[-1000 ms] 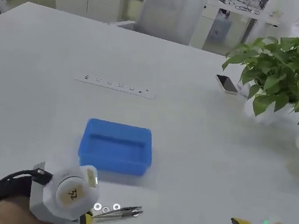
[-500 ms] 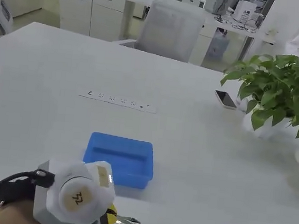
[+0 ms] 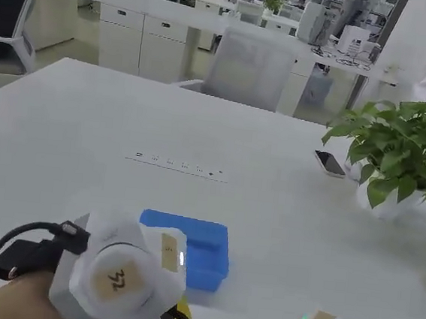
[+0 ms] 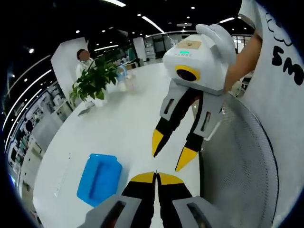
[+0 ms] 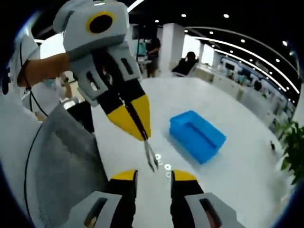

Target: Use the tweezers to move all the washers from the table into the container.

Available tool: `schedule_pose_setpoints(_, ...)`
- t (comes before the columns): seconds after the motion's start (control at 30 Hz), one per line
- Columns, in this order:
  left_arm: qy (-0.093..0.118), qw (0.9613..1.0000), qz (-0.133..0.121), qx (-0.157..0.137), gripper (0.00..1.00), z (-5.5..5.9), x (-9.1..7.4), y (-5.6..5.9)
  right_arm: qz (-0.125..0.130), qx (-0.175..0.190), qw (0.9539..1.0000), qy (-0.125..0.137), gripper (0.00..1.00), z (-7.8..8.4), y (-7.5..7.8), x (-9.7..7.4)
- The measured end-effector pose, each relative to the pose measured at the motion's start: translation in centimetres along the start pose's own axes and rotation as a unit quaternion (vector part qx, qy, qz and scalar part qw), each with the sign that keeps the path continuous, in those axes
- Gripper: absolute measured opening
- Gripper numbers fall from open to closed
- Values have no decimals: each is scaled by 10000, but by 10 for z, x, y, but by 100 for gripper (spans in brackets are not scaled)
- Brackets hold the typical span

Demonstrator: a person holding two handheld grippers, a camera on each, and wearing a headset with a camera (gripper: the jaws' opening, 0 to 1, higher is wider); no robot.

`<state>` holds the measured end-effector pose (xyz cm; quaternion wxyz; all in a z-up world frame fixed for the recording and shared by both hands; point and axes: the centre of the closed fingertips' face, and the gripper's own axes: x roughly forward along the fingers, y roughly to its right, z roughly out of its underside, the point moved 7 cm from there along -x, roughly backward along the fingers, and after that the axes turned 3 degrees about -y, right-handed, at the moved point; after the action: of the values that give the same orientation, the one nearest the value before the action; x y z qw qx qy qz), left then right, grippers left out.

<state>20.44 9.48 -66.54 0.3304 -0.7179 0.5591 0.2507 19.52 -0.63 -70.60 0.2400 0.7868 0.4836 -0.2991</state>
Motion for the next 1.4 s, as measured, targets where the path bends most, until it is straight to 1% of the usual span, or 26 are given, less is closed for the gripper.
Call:
schedule_pose_setpoints(0.03, -13, 10000, 25, 21, 0, -1, -2, 1, -88, -67, 9999, 34, 24, -4, -1, 2)
schedule_pose_setpoints(0.13, -143, 9993, 105, 326, 0, -4, -8, 4, -344, -187, 9992, 38, 20, -12, -4, 7)
schedule_pose_setpoints(0.17, -153, 9989, 148, 415, 0, -6, -9, 6, -412, -198, 9989, 34, 19, -14, -4, 8)
schedule_pose_setpoints(0.2, -153, 9987, 182, 452, 0, -7, -10, 7, -553, -274, 9981, -11, 17, -15, -7, 10)
schedule_pose_setpoints(0.27, -183, 9982, 270, 512, 0, -10, -11, 10, -538, -396, 9978, -23, 16, -18, -8, 11)
schedule_pose_setpoints(0.3, -204, 9976, 324, 574, 0, -12, -12, 11, -569, -563, 9968, -7, 15, -20, -9, 12)
schedule_pose_setpoints(0.33, -206, 9975, 335, 593, 0, -12, -12, 11, -586, -602, 9965, -23, 14, -21, -10, 12)
schedule_pose_setpoints(0.43, -185, 9974, 366, 599, 0, -14, -12, 12, -682, -713, 9951, -89, 11, -22, -12, 17)
schedule_pose_setpoints(0.57, -109, 9976, 394, 551, 0, -16, -14, 11, -701, -797, 9943, -138, 7, -21, -12, 20)
schedule_pose_setpoints(0.63, -141, 9977, 394, 537, 0, -14, -14, 12, -697, -835, 9940, -148, 6, -21, -13, 22)
schedule_pose_setpoints(0.7, -175, 9976, 368, 559, 0, -12, -15, 13, -675, -925, 9932, -192, 8, -20, -14, 24)
schedule_pose_setpoints(0.77, -203, 9977, 371, 534, 0, -9, -14, 13, -698, -939, 9929, -214, 9, -18, -15, 26)
schedule_pose_setpoints(0.8, -219, 9977, 374, 521, 0, -8, -14, 14, -748, -901, 9928, -232, 8, -17, -16, 26)
schedule_pose_setpoints(0.93, -221, 9981, 370, 438, 0, -5, -14, 16, -777, -952, 9921, -266, 6, -16, -18, 29)
schedule_pose_setpoints(1.0, -264, 9980, 351, 453, 0, -3, -14, 17, -823, -932, 9918, -291, 6, -16, -19, 32)
schedule_pose_setpoints(1.1, -260, 9983, 323, 409, 0, -1, -13, 18, -867, -957, 9911, -327, 5, -16, -20, 34)
schedule_pose_setpoints(1.17, -209, 9996, 203, 71, 0, 2, -13, 17, -854, -1028, 9904, -357, 4, -16, -20, 35)
schedule_pose_setpoints(1.2, -163, 9998, 78, -69, 0, 4, -13, 16, -857, -1040, 9902, -357, 4, -16, -20, 36)
schedule_pose_setpoints(1.23, -75, 9998, -32, -174, 1, 4, -14, 15, -845, -1025, 9906, -336, 3, -17, -20, 36)
schedule_pose_setpoints(1.27, 112, 9989, -31, -453, 7, 5, -14, 16, -828, -985, 9913, -275, 3, -19, -19, 37)
schedule_pose_setpoints(1.3, 185, 9970, -15, -750, 14, 7, -15, 17, -831, -944, 9917, -247, 3, -20, -19, 37)
schedule_pose_setpoints(1.33, 262, 9944, -70, -1022, 20, 10, -15, 17, -825, -910, 9922, -231, 3, -21, -18, 37)
schedule_pose_setpoints(1.37, 411, 9912, -224, -1235, 24, 14, -16, 15, -815, -857, 9928, -203, 3, -22, -17, 38)
schedule_pose_setpoints(1.4, 508, 9881, -349, -1409, 28, 19, -18, 14, -821, -793, 9933, -184, 3, -23, -16, 39)
